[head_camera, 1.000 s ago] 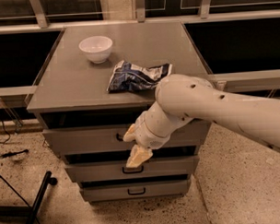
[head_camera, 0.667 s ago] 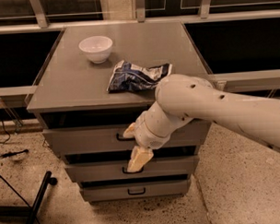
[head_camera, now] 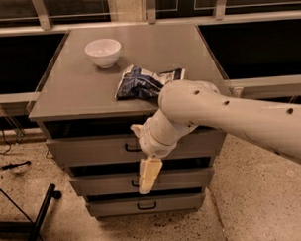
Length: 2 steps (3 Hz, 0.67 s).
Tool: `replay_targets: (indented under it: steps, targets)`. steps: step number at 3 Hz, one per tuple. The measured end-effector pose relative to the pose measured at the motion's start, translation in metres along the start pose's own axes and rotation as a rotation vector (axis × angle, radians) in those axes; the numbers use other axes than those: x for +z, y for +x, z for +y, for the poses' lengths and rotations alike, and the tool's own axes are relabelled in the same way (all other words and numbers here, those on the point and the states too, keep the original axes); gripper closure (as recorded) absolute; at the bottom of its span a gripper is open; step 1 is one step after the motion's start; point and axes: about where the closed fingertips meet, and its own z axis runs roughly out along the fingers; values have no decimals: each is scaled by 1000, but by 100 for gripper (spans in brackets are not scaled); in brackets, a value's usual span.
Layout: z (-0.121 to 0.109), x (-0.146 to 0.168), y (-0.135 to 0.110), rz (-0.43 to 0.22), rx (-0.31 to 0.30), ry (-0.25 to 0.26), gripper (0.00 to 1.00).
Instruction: Open top drawer
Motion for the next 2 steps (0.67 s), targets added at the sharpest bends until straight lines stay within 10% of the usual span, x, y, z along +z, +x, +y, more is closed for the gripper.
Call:
replay_targets:
  steps: [2]
  targets:
    - [-15,19,6,33,13,2,34]
